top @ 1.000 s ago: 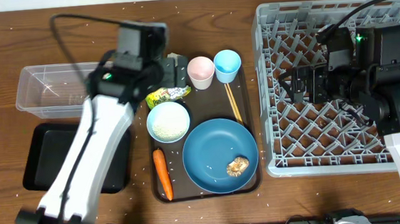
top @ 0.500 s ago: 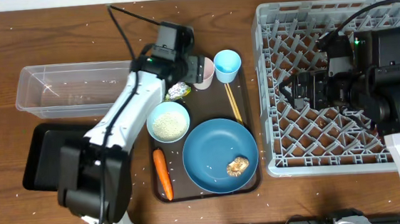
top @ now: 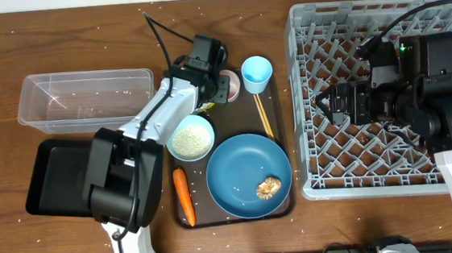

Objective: Sort waste into correct bins and load items into the dishwasher rack
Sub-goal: 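Reach left gripper to the pink cup on the brown tray, then grasp pink cup with left gripper and lift it toward the right gripper, then take the pink cup from the left gripper with the right gripper, then place the pink cup upside down in the dish rack with right gripper, then grasp the light-blue cup with the left gripper and lift it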

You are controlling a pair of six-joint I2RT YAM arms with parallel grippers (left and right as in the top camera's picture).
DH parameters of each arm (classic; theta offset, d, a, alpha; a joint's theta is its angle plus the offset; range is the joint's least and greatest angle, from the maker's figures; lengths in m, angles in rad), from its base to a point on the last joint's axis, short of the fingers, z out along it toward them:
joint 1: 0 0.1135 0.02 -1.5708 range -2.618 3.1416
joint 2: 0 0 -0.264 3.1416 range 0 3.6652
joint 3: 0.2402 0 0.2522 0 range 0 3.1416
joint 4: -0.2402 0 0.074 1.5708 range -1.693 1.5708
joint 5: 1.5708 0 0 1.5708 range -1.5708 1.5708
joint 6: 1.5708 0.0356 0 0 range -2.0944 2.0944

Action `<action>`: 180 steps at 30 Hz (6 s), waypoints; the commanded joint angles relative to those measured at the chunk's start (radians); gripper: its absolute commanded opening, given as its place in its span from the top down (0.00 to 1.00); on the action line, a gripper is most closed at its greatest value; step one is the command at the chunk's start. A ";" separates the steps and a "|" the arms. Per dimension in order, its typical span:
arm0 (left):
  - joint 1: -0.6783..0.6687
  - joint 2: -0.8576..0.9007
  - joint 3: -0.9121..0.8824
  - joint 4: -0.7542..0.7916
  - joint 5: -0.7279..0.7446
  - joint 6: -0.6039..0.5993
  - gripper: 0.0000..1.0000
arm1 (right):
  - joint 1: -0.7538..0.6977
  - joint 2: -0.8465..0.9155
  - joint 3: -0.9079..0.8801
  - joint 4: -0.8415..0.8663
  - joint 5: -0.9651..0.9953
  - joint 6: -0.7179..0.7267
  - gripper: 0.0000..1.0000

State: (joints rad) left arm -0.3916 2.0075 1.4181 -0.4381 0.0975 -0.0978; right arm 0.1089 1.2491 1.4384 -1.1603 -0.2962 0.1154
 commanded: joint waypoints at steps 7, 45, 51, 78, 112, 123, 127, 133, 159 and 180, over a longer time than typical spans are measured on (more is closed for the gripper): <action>0.003 -0.034 0.020 -0.009 -0.005 0.007 0.94 | -0.018 -0.006 0.014 -0.014 -0.007 0.011 0.01; 0.048 -0.639 0.020 0.026 1.145 0.010 0.94 | -0.018 -0.006 0.014 0.372 -0.974 -0.372 0.12; 0.047 -0.639 0.020 0.037 1.146 0.010 0.94 | 0.001 -0.006 0.014 0.406 -1.003 -0.375 0.18; 0.048 -0.639 0.020 0.091 1.151 -0.008 0.39 | 0.081 0.006 0.014 0.388 -0.781 -0.302 0.66; 0.049 -0.639 0.019 0.081 1.118 -0.008 0.30 | -0.413 -0.052 0.014 0.047 0.046 0.320 0.70; 0.049 -0.639 0.019 0.081 1.118 -0.008 0.30 | -0.723 0.041 0.014 -0.031 0.049 0.364 0.71; 0.049 -0.639 0.019 0.081 1.118 -0.008 0.30 | -0.736 0.117 0.014 -0.048 0.037 0.363 0.71; 0.049 -0.639 0.019 0.081 1.118 -0.008 0.30 | -0.736 0.256 0.014 -0.038 -0.024 0.368 0.73; 0.047 -0.635 0.019 -0.067 0.783 0.045 0.30 | -0.671 0.328 0.044 0.139 -0.170 0.400 0.35; -0.036 -0.124 0.003 0.182 0.119 -0.076 0.31 | -0.493 -0.005 0.041 -0.137 -0.100 0.163 0.31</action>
State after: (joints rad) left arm -0.4294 1.8400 1.4197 -0.2848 0.3004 -0.1043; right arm -0.3946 1.2411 1.4708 -1.2827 -0.4183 0.3122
